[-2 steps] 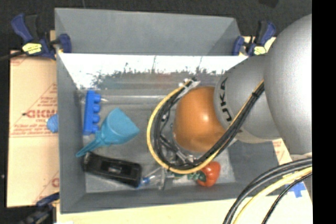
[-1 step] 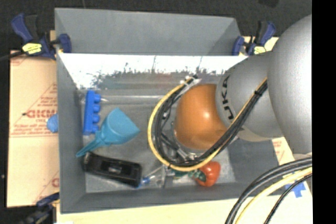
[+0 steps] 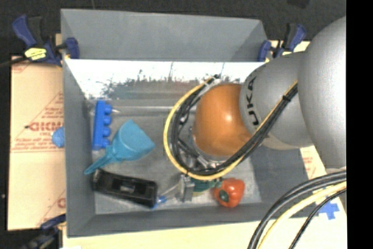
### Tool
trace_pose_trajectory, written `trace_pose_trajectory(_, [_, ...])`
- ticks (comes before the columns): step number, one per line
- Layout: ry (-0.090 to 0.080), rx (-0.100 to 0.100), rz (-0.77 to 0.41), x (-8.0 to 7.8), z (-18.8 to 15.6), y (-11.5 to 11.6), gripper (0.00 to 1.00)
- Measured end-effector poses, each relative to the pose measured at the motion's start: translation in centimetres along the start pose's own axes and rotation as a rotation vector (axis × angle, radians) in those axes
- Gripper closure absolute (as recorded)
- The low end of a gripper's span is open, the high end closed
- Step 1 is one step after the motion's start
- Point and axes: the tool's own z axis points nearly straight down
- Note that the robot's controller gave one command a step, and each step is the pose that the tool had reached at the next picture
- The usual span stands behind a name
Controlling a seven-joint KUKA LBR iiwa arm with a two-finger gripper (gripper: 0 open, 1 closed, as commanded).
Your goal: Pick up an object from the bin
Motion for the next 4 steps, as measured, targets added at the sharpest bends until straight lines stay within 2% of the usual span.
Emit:
trace_pose_trajectory(1, [0.002,0.0,-0.084,0.9,2.6,-1.0,1.0])
trace_pose_trajectory(2, [0.002,0.0,-0.083,0.9,2.6,-1.0,1.0])
trace_pose_trajectory(3, [-0.003,0.001,-0.105,-1.5,-4.1,-0.1,1.0])
trace_pose_trajectory(4, [0.014,0.001,-0.066,-1.0,1.4,2.7,1.0])
